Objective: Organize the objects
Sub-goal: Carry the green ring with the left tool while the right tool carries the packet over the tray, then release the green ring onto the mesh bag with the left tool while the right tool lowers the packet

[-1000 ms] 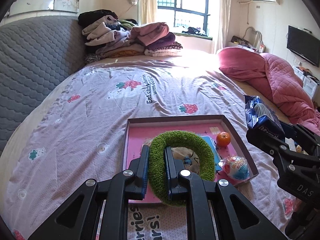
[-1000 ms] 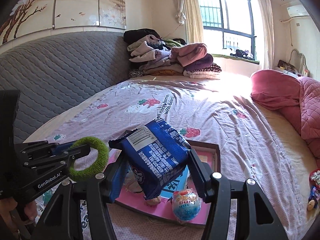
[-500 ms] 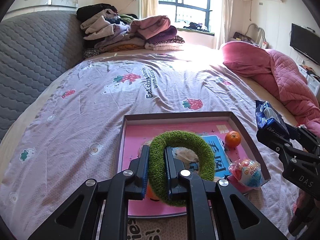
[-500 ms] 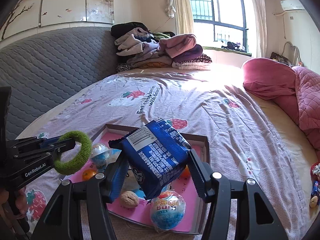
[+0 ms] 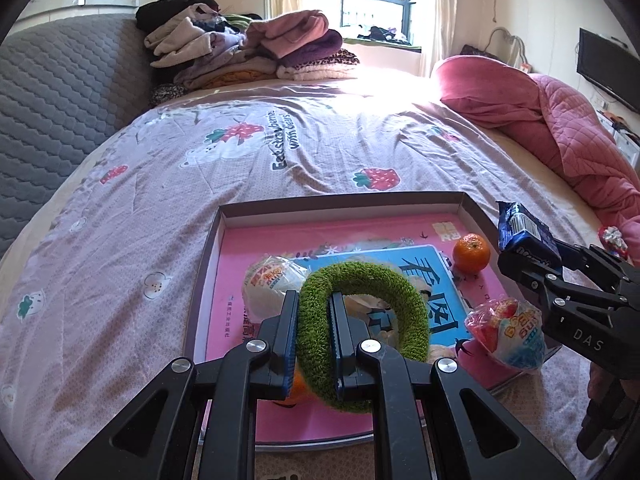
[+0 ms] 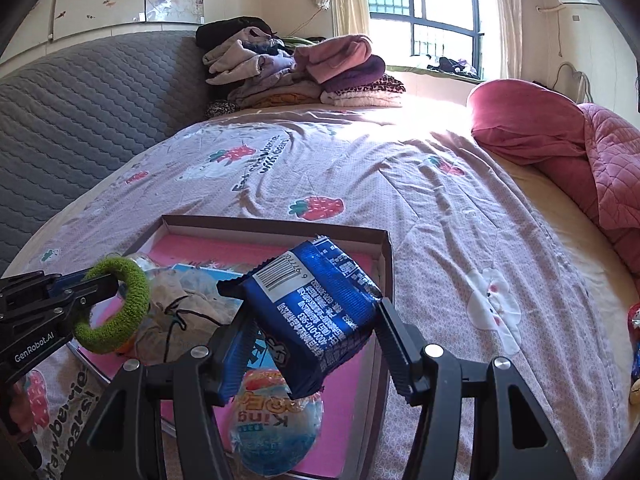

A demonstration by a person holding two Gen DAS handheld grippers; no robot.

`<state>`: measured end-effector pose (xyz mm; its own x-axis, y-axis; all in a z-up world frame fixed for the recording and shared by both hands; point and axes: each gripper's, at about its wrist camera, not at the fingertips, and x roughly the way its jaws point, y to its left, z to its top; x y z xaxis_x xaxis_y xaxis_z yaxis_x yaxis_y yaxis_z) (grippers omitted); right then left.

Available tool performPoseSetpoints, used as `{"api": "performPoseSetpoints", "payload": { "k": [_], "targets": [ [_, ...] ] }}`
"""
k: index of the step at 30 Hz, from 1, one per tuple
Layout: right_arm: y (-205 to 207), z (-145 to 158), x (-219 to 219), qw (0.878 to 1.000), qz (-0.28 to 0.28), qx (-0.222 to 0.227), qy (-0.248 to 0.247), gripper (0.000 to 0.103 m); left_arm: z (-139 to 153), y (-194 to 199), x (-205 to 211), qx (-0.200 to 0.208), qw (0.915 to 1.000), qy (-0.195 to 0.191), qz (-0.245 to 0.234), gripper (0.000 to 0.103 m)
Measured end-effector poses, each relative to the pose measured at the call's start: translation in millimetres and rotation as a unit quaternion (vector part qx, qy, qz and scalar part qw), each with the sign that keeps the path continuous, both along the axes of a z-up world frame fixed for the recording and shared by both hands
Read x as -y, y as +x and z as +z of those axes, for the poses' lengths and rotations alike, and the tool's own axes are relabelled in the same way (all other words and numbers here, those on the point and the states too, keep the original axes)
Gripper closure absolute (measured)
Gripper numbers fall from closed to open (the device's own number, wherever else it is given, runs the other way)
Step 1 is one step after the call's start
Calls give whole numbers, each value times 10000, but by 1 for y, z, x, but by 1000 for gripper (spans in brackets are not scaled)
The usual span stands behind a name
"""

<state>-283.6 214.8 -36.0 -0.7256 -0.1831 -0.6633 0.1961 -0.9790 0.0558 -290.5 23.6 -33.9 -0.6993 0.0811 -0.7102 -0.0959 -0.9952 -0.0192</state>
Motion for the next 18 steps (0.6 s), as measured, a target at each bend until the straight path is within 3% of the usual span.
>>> {"api": "performPoseSetpoints", "payload": {
  "k": [18],
  "targets": [
    [-12,-26,-2,9997,-68,246,-11,43,-28,-6,-12,155,9998,3,-106,87]
  ]
}}
